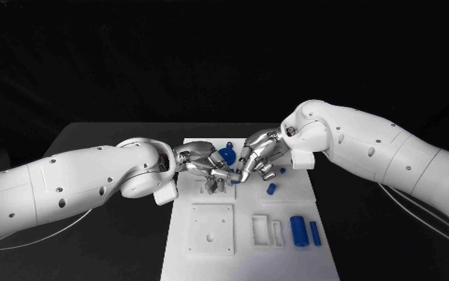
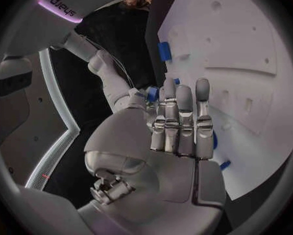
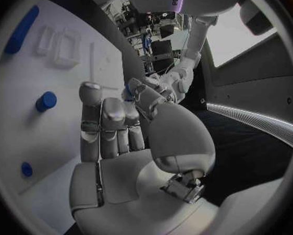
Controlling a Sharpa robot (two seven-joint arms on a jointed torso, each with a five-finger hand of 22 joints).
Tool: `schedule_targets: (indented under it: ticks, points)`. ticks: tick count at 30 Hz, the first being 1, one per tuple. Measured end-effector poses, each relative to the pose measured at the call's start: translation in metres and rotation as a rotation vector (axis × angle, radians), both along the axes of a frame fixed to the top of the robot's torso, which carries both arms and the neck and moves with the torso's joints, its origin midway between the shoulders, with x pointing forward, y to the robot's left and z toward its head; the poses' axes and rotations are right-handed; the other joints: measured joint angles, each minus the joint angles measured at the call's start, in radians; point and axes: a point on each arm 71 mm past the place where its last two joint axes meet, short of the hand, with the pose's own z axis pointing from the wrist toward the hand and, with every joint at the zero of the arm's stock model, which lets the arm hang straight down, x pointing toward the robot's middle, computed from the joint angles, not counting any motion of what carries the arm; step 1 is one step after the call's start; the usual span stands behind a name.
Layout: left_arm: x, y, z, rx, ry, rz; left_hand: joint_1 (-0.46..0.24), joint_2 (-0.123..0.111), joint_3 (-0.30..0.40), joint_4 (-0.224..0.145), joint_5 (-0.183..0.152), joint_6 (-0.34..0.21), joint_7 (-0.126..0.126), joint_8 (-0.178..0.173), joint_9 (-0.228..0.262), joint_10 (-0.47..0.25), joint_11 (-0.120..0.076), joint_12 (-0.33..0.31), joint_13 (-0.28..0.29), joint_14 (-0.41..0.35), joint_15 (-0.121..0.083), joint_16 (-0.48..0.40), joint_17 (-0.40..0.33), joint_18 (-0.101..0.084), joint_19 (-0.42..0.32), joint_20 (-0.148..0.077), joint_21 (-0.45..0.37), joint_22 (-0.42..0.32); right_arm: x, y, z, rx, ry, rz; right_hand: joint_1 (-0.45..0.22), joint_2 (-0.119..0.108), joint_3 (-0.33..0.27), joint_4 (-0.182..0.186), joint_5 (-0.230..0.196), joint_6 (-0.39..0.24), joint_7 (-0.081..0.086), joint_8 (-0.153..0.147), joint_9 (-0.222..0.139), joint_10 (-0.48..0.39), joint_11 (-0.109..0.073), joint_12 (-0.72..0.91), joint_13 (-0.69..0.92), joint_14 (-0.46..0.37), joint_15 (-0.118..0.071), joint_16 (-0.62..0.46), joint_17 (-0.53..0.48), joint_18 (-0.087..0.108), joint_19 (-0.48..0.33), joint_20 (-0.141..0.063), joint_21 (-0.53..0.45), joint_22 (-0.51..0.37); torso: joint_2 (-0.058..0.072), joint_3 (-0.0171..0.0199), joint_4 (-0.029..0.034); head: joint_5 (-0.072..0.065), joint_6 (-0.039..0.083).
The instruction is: Assemble the parts on the task board
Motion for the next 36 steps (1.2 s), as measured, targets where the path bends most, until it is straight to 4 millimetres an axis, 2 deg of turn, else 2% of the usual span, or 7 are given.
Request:
schedule_targets:
  ticks: [10, 12, 21, 26, 29, 34, 36]
  points:
    - [0.0, -0.0004, 0.0, -0.005, 0.006, 0.002, 0.03, 0.02, 0.009, -0.015, 0.02, -0.001, -0.001, 0.0, -0.006, 0.0, 0.0, -0.007, -0.004, 0.0, 0.0, 0.0, 0.0, 0.0, 0.004, -0.004, -0.004, 0.002, 0.0, 0.0016, -0.0004, -0.003, -0.001, 0.003, -0.001, -0.001, 0.0, 0.0, 0.005, 0.0, 0.0, 0.004, 0.0, 0.0, 0.0, 0.0, 0.0, 0.0, 0.0, 0.0, 0.0, 0.0, 0.0, 0.0, 0.0, 0.0, 0.0, 0.0, 0.0002, 0.001, -0.002]
    - [0.0, -0.0005, -0.0001, -0.006, 0.007, 0.002, 0.039, 0.029, 0.016, -0.022, 0.033, -0.001, -0.001, 0.0, -0.008, 0.0, 0.0, -0.009, -0.005, 0.0, 0.0, 0.0, 0.0, 0.0, 0.004, -0.004, -0.01, 0.002, 0.0001, 0.0017, -0.0005, -0.004, -0.002, 0.003, -0.001, -0.001, 0.0, 0.0, 0.005, 0.0, 0.0, 0.004, 0.0, 0.0, 0.0, 0.0, 0.0, 0.0, 0.0, 0.0, 0.0, 0.0, 0.0, 0.0, 0.0, 0.0, 0.0, 0.0, 0.0001, 0.001, -0.003]
    - [-0.0003, -0.0008, -0.0001, -0.012, 0.016, 0.0, 0.114, 0.038, 0.074, -0.079, 0.106, -0.006, -0.003, -0.006, -0.01, 0.006, -0.006, -0.027, -0.02, 0.0, 0.0, 0.001, 0.005, 0.0, 0.008, -0.008, -0.01, 0.002, 0.0014, 0.0003, -0.0012, -0.008, -0.002, -0.003, 0.0, 0.0, -0.001, -0.001, 0.005, -0.002, 0.001, 0.003, 0.001, 0.0, 0.0, 0.0, 0.0, 0.0, 0.0, 0.0, 0.0, 0.0, 0.0, 0.0, 0.0, 0.0, 0.0, 0.0, 0.0, 0.0, -0.004]
    - [-0.0002, -0.0005, 0.0, -0.02, 0.021, 0.003, 0.127, 0.046, 0.084, -0.086, 0.133, -0.004, -0.005, 0.005, 0.026, 0.031, -0.013, -0.03, -0.026, 0.009, -0.009, 0.02, 0.017, 0.0, 0.016, -0.016, 0.008, 0.002, 0.0014, 0.0003, -0.0011, -0.007, -0.003, -0.003, 0.002, 0.002, -0.002, -0.001, 0.01, -0.003, 0.001, 0.003, 0.001, -0.004, -0.004, 0.0, 0.0, 0.0, 0.0, 0.0, 0.0, 0.0, 0.0, 0.0, 0.0, 0.0, 0.0, 0.0, -0.0003, 0.0, -0.004]
    - [-0.0001, 0.0, -0.0001, -0.026, 0.026, 0.008, 0.124, 0.049, 0.093, -0.077, 0.135, -0.004, -0.005, 0.005, 0.028, 0.031, -0.013, -0.03, -0.025, 0.01, -0.009, 0.028, 0.022, 0.0, 0.016, -0.016, 0.027, 0.002, 0.0015, 0.0003, -0.0007, -0.006, -0.004, -0.002, 0.002, 0.002, -0.002, -0.002, 0.01, -0.004, 0.002, 0.003, 0.001, -0.004, -0.004, 0.0, 0.0, 0.0, 0.0, 0.0, 0.0, 0.0, 0.0, 0.0, 0.0, 0.0, 0.0, 0.0, -0.0005, -0.001, -0.004]
    - [0.0001, 0.0006, -0.0003, -0.038, 0.035, 0.017, 0.111, 0.061, 0.103, -0.067, 0.139, -0.004, -0.005, 0.005, 0.066, 0.035, -0.014, -0.019, -0.013, 0.014, -0.011, 0.038, 0.029, 0.0, 0.014, -0.018, 0.06, 0.002, 0.0014, 0.0004, -0.0001, -0.006, -0.008, -0.002, 0.002, 0.002, -0.003, -0.003, 0.008, -0.005, 0.003, 0.002, 0.0, -0.011, 0.0, -0.004, -0.007, -0.003, 0.003, -0.003, -0.001, 0.0, 0.0, 0.0, -0.004, 0.0, 0.0, 0.0, -0.0005, -0.001, -0.005]
    - [0.0003, 0.0011, -0.0005, -0.043, 0.04, 0.022, 0.106, 0.056, 0.104, -0.066, 0.139, -0.004, -0.005, 0.005, 0.107, 0.036, -0.015, -0.019, -0.012, 0.015, -0.011, 0.04, 0.029, 0.0, 0.012, -0.02, 0.064, 0.002, 0.001, 0.0005, 0.0003, -0.006, -0.011, -0.002, 0.002, 0.001, -0.007, 0.002, -0.009, -0.006, 0.004, 0.002, 0.0, -0.022, 0.001, -0.018, -0.018, -0.006, 0.001, -0.01, -0.003, 0.0, 0.0, 0.0, -0.015, 0.0, 0.0, 0.0, -0.0005, -0.002, -0.005]
